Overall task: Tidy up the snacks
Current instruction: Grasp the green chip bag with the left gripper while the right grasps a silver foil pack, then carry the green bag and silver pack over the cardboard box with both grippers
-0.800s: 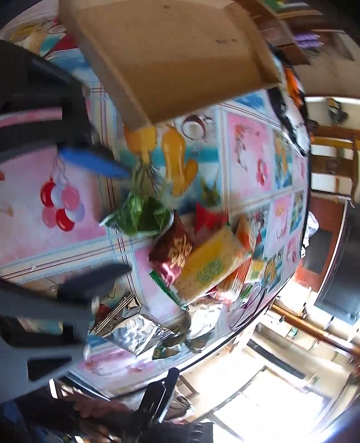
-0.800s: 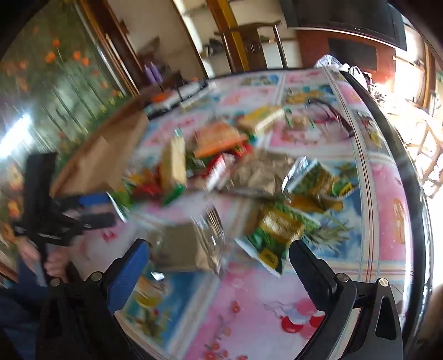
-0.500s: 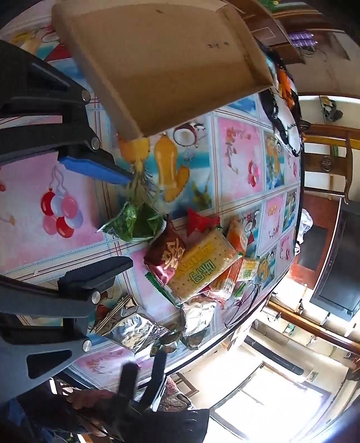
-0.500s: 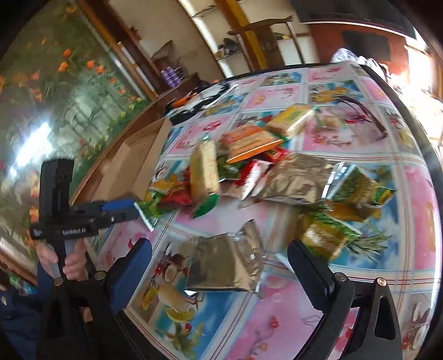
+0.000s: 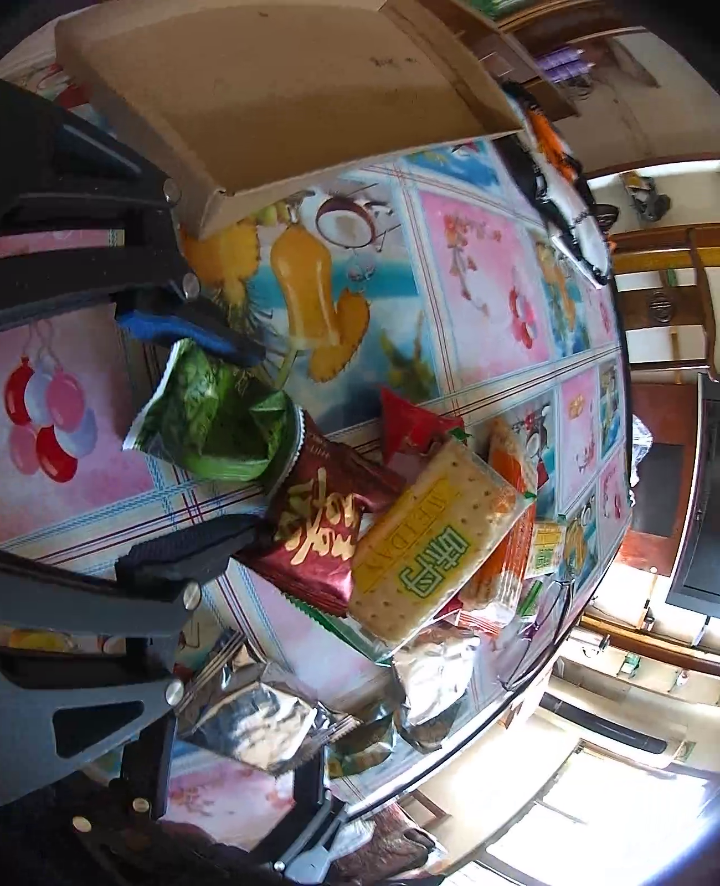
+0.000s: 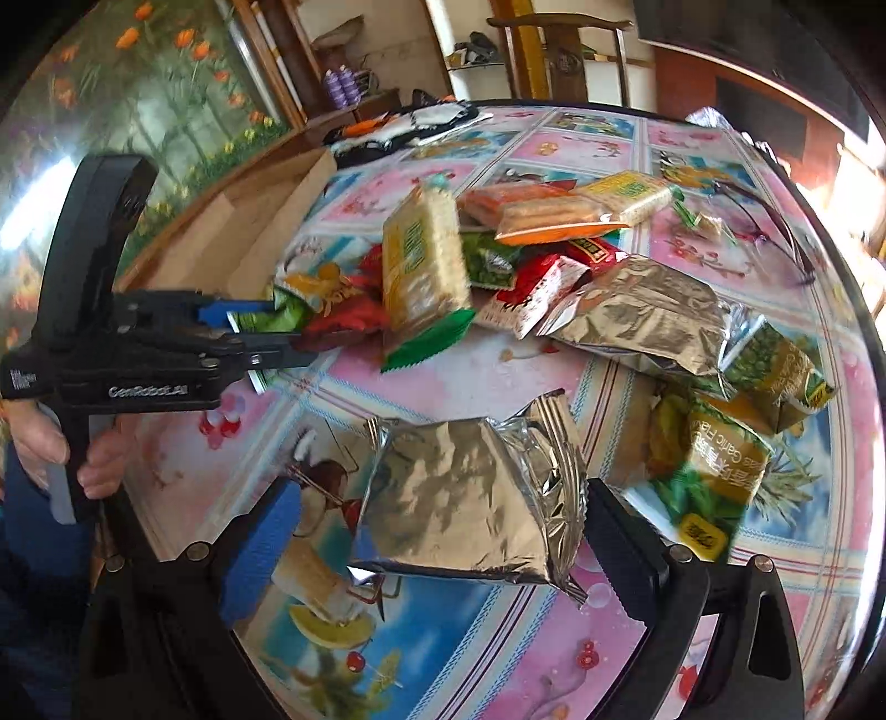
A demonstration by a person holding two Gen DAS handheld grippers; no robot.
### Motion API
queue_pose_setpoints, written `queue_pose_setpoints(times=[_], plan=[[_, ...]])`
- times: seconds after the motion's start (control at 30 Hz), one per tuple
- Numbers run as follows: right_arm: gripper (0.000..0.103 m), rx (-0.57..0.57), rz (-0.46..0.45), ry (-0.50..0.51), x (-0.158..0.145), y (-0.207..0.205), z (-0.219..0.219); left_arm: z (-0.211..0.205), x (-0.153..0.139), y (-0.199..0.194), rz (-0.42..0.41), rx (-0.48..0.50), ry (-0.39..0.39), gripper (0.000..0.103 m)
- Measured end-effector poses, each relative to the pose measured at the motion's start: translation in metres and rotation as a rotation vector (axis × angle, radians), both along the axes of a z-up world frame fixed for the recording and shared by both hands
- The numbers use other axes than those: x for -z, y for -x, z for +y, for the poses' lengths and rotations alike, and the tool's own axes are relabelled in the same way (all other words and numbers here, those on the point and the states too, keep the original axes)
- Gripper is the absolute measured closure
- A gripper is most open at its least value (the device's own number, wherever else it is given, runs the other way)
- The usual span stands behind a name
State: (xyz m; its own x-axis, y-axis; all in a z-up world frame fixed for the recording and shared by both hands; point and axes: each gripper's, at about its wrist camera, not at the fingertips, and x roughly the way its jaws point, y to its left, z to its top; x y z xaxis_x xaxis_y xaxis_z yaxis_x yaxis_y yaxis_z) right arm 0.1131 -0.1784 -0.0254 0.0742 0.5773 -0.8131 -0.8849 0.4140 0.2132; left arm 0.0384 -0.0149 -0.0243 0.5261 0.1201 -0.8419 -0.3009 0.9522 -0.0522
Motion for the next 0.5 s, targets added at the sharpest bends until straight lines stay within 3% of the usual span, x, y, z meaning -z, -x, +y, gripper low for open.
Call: queue_pose_setpoints(times=[0.1,0.23,0.5], plan=[[0.003,0.016,-0.044,0.039,0.004,0.002,0.005,-0.001,0.000,0.003,0.010,-0.020,-0.030,0.067],[0.025,0.016,-0.048,0.021,0.001,0.000,0.003,0.000,-0.001,0.008,-0.001,-0.035,-0.036,0.067],[0.034,0.017,-0.049,-0.006,-0.007,0.003,-0.003,0.004,-0.016,0.019,-0.056,-0.037,-0.016,0.067]])
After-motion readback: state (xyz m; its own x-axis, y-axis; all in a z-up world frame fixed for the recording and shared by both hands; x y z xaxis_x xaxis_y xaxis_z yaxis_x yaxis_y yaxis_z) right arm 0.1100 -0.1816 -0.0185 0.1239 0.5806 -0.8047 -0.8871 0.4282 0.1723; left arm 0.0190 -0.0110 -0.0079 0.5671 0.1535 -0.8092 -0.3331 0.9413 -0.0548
